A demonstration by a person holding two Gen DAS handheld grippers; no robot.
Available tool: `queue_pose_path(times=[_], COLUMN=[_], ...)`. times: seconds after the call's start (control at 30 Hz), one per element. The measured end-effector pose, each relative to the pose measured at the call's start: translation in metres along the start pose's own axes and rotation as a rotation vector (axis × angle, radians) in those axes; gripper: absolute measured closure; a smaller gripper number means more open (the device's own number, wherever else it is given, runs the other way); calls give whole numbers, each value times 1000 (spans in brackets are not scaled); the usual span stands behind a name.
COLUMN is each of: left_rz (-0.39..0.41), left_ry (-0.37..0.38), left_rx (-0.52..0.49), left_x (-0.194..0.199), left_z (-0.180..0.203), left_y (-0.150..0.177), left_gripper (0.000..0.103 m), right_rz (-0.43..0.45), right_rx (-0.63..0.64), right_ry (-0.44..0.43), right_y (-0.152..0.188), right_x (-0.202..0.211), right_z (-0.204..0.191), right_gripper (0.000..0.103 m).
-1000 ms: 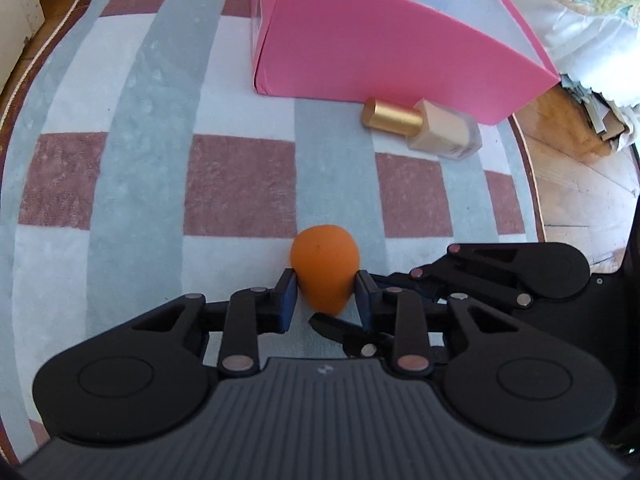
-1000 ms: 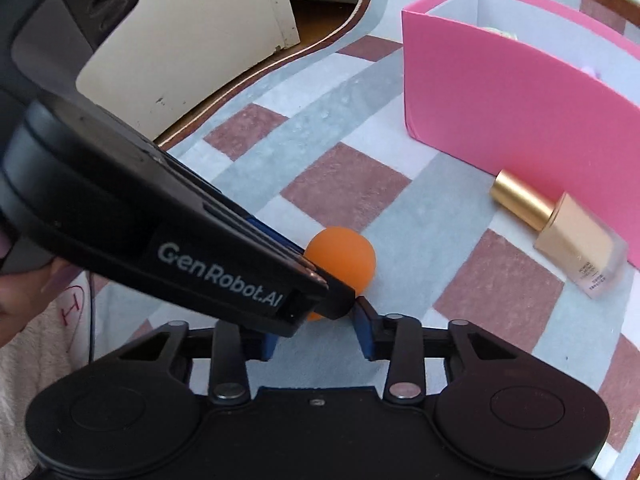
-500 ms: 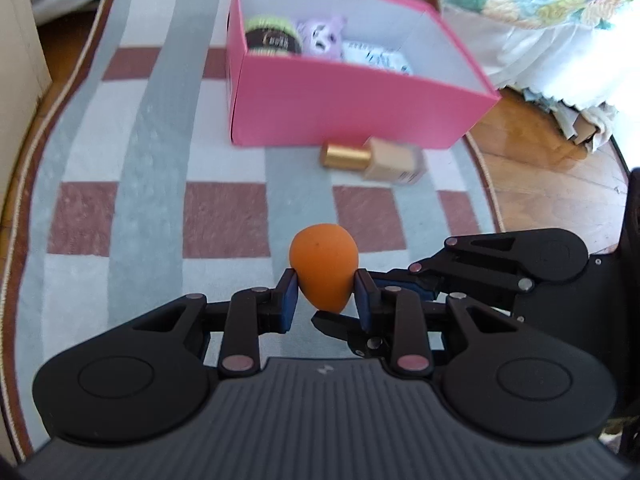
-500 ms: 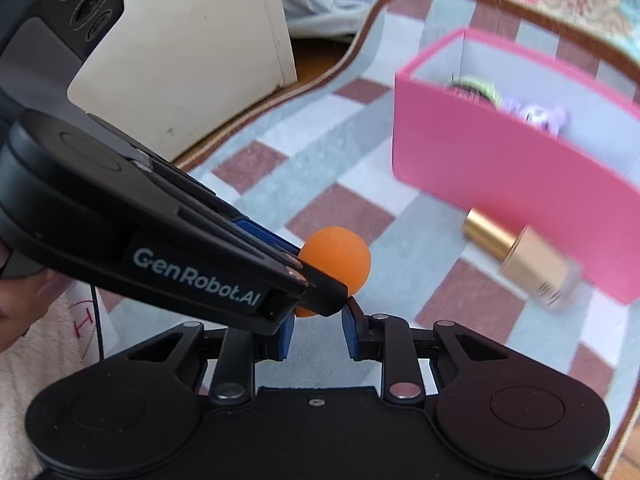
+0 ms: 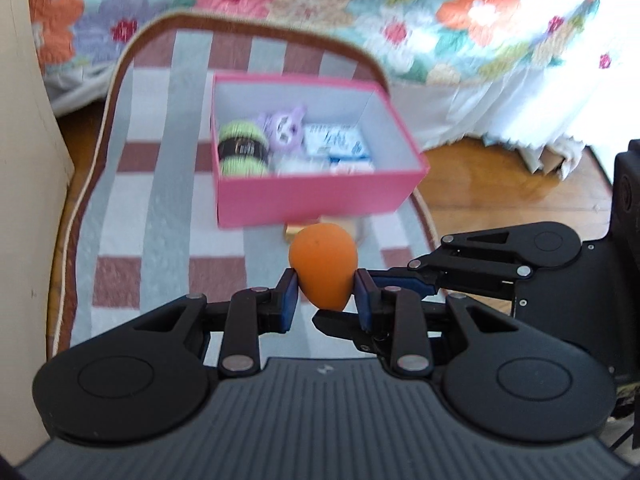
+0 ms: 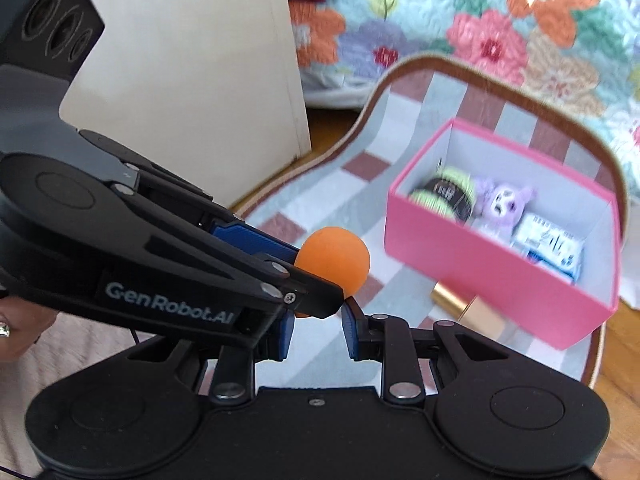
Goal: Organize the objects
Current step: 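Lift the sponge with both grippers and lower it into the pink box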
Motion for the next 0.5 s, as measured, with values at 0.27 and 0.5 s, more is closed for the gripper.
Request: queue_pose_path(times=[0.27,0.5], left_rz=[72,52], left_ry=[43,82], left_rx=[0,6], left_x=[13,-24], left_z=[6,3], left_y=[-42,-80], left_gripper=[74,74], right_rz=[64,65], right_rx=[-8,5], right_ry=[17,72], right_y=[-43,-64], right_x=[29,12], right_z=[19,52], right_gripper=[73,73])
Point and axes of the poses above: each gripper's, at about its wrist camera, not at the fingertips, and x roughly against the way its jaws point, z to its right, y to its underside, the point moved 7 cm from there along -x, roughly the way its jaws point, and after that the axes turned 1 degree about x, right-handed, at the moved point
